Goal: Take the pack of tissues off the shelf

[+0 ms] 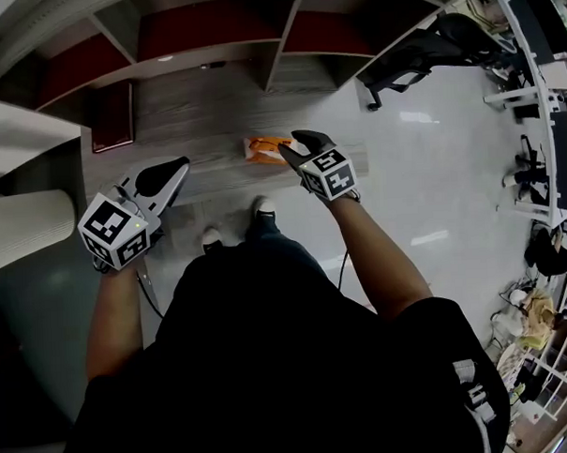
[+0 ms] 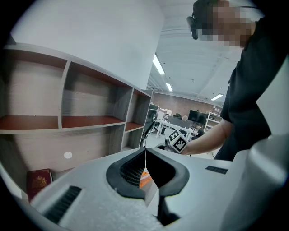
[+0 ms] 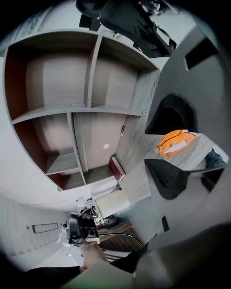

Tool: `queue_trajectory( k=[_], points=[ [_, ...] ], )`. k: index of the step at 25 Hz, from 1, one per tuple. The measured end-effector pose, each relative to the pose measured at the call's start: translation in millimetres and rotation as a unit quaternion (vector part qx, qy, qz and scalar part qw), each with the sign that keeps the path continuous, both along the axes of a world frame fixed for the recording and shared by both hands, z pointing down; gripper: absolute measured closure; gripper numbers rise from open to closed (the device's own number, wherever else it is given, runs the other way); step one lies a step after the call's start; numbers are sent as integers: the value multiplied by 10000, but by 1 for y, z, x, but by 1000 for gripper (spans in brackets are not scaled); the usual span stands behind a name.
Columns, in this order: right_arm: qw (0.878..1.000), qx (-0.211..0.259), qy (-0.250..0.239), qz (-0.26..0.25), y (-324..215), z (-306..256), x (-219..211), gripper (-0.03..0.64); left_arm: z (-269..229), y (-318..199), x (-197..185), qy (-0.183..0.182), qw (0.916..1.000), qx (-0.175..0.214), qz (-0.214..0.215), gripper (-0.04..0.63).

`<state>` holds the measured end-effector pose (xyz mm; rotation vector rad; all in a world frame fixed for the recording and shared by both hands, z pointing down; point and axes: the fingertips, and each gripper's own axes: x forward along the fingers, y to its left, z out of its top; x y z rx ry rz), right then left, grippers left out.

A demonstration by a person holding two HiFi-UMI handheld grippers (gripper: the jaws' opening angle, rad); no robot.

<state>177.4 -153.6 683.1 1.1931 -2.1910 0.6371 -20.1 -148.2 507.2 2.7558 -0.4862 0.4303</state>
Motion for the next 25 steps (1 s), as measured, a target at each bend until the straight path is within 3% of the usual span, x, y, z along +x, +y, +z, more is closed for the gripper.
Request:
queue_trajectory(
  k=[14,25],
  points=[
    [9965,496,31,671,19,-58,-13,486,-22,8,-26,197,9987,276,391,577],
    [9897,871,152,1126,49,-104,-20,526,-28,17,-46,290,9968,280,688,577]
  ],
)
